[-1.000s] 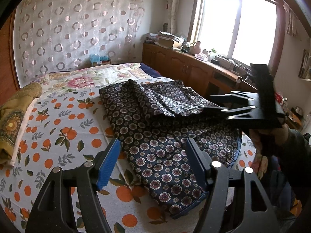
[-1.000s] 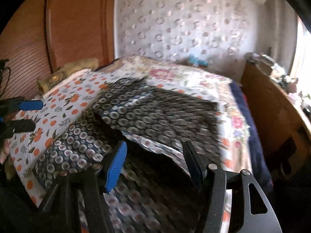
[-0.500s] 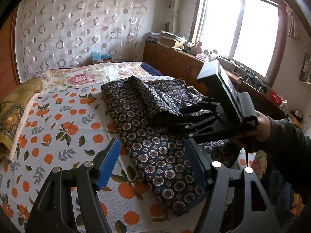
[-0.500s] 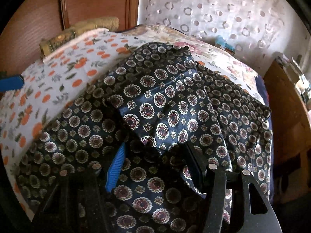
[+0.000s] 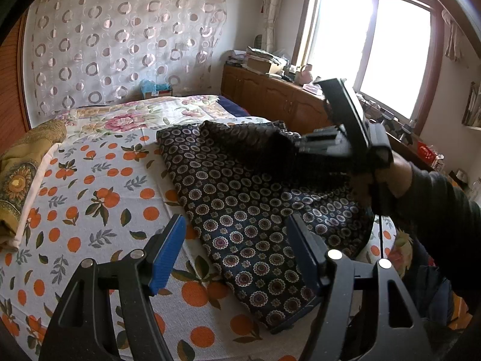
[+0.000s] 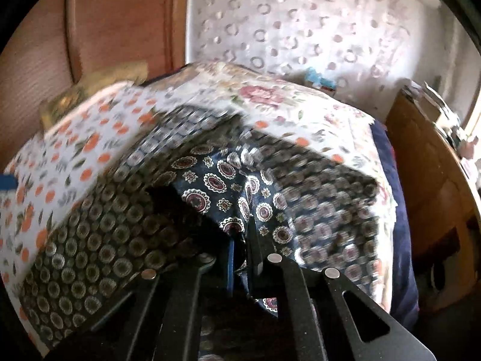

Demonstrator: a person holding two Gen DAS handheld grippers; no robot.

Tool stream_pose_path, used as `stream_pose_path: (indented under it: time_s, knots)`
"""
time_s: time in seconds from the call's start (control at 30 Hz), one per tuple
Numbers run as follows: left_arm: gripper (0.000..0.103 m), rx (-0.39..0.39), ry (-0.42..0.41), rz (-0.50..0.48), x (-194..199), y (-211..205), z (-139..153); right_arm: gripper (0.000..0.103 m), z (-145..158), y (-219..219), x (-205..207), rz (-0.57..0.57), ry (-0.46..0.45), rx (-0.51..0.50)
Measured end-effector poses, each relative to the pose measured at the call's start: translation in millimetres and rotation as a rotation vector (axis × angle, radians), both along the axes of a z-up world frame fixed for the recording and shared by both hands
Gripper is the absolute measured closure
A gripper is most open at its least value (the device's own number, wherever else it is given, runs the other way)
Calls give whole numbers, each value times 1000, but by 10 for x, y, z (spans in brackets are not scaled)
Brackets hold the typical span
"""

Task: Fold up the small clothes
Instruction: 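Smooth the folded robe flat with the right gripper, then release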

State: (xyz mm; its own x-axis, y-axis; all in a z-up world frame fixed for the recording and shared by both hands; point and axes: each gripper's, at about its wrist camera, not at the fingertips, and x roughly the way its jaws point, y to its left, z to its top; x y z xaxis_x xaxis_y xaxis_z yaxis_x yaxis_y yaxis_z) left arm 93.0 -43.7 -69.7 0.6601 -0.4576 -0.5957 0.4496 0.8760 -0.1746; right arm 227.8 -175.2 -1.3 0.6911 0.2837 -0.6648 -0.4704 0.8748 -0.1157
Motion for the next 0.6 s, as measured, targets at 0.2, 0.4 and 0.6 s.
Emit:
stream_pose_path:
  time_s: [0.2, 0.4, 0.6]
  knots:
    - [33, 3, 2, -6, -18, -19, -11, 97, 135, -311, 352, -131, 12, 50]
    - [33, 8, 5, -9, -21, -38, -20, 96, 178, -470, 691, -258, 42, 75]
    - [33, 6, 7, -12, -16, -33, -24, 63, 175, -424, 664, -243, 15, 50]
